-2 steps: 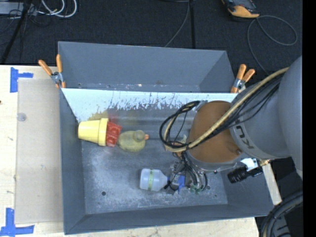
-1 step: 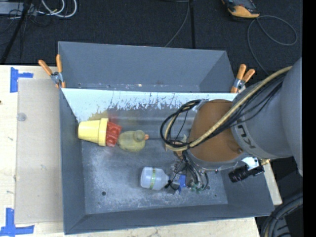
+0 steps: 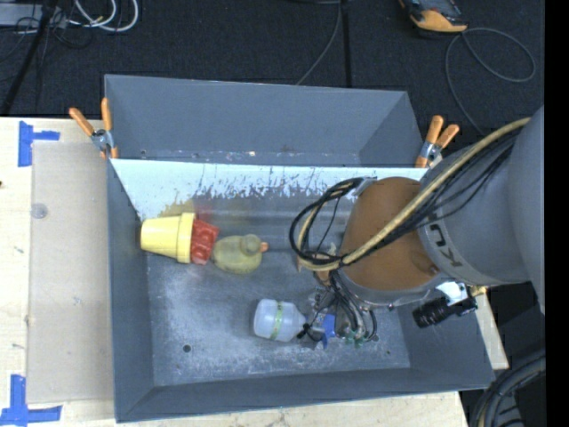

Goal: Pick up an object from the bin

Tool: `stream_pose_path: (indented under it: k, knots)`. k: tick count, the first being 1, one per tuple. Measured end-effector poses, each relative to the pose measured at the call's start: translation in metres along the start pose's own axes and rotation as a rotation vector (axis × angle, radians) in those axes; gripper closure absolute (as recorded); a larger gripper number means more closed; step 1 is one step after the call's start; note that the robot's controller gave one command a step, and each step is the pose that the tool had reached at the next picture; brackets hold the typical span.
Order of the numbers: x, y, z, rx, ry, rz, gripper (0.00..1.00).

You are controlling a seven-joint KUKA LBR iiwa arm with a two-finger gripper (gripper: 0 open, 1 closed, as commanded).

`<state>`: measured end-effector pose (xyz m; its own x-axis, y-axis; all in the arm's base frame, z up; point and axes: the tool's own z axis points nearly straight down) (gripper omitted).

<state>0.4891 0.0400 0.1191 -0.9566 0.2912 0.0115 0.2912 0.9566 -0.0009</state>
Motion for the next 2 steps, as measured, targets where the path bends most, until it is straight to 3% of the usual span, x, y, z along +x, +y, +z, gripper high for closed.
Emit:
stream_pose_path:
  k: [2]
  knots:
    - [0.001, 0.0, -0.017, 0.001, 0.002, -0.003, 1.0]
